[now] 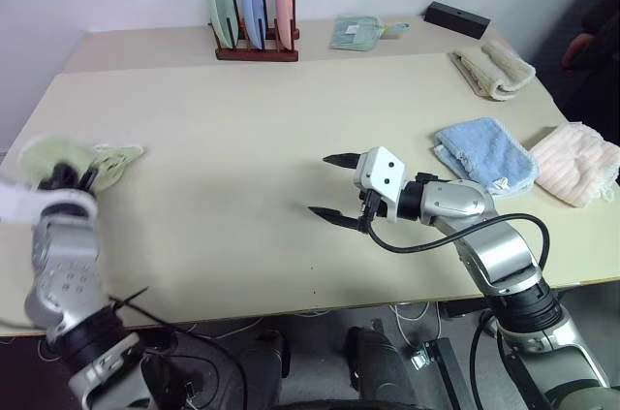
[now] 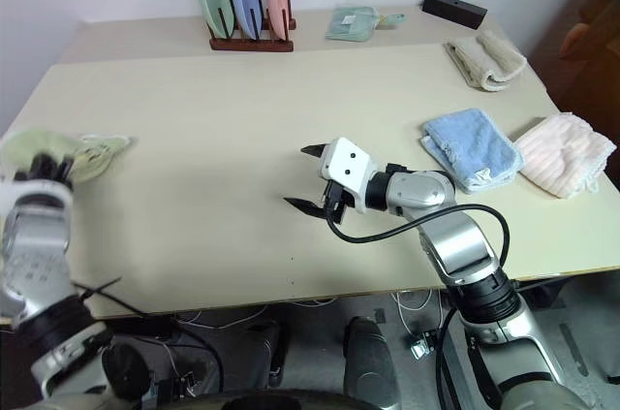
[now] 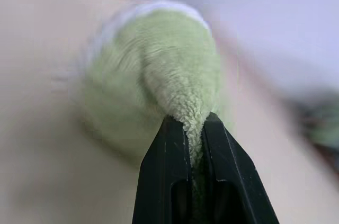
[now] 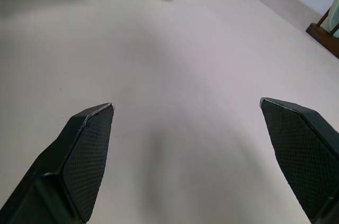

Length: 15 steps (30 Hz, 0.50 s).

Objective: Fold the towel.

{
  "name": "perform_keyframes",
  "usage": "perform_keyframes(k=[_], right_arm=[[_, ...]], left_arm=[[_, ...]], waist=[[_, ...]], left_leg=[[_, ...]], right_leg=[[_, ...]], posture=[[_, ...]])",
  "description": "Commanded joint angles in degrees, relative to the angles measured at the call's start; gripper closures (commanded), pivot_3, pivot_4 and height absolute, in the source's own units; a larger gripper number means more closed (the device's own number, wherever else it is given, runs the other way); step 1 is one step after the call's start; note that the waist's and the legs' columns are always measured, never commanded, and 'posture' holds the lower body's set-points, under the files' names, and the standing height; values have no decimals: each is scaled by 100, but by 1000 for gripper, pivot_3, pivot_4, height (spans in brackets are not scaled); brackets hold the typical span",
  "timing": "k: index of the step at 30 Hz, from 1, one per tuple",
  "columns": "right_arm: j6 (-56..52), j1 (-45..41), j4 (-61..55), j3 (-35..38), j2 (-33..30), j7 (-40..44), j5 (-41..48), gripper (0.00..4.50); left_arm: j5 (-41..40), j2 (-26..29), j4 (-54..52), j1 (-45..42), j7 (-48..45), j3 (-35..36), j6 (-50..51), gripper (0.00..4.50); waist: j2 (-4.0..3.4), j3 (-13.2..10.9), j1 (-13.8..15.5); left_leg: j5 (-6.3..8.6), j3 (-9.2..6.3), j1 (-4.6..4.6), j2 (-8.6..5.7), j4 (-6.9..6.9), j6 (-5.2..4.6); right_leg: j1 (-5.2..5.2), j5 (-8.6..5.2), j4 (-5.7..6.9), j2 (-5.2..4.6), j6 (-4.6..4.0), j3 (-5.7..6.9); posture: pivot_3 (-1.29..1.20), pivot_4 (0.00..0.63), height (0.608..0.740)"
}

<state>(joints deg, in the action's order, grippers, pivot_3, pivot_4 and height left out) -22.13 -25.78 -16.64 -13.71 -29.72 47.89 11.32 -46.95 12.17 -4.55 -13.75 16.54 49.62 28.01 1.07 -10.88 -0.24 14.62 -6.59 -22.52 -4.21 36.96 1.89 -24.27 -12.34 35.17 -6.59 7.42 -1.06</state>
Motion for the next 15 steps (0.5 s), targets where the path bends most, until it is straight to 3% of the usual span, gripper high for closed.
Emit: perform_keyframes(k=[1, 2, 4, 9, 10, 15], right_arm=[[211, -149, 20, 39, 32, 82, 3, 0], [241, -155, 52, 46, 19, 107, 3, 0], [285, -169, 109, 61, 1, 146, 10, 0], [395, -190, 289, 67, -60, 273, -11, 0], [428, -203, 338, 69, -68, 298, -13, 0], [537, -451, 763, 204, -43, 326, -1, 0]], left_arm=[[-391, -194, -334, 196, 171, 84, -1, 4435], [-510, -287, -413, 264, 222, 128, -42, 3778], [-786, -451, -605, 390, 312, 266, -204, 2984], [-1059, -496, -1046, 799, 600, 404, -447, 353], [-996, -446, -1181, 906, 582, 355, -486, 39], [-383, 253, -1855, 1270, 197, 83, -681, 39]], waist=[[9, 1, 77], [10, 1, 101], [12, 3, 103], [13, 4, 73], [13, 4, 70], [17, 3, 85]], left_leg=[[0, 1, 0, 1, 3, 1], [0, 0, 0, 1, 4, 2], [-1, 1, 1, 3, 10, 4], [-1, 1, 4, 5, 4, 4], [-1, 1, 5, 6, 3, 4], [-1, 7, 3, 7, 3, 5]], right_leg=[[4, 0, 0, 2, -1, 5], [6, -1, 0, 3, -2, 6], [12, -1, 0, 3, -3, 8], [8, -1, 0, 5, -2, 6], [5, -1, 0, 6, -2, 2], [5, -2, 1, 12, -5, 4]], posture=[[0, 150, 737], [0, 150, 737], [0, 150, 737], [0, 150, 737], [0, 150, 737], [0, 150, 737]])
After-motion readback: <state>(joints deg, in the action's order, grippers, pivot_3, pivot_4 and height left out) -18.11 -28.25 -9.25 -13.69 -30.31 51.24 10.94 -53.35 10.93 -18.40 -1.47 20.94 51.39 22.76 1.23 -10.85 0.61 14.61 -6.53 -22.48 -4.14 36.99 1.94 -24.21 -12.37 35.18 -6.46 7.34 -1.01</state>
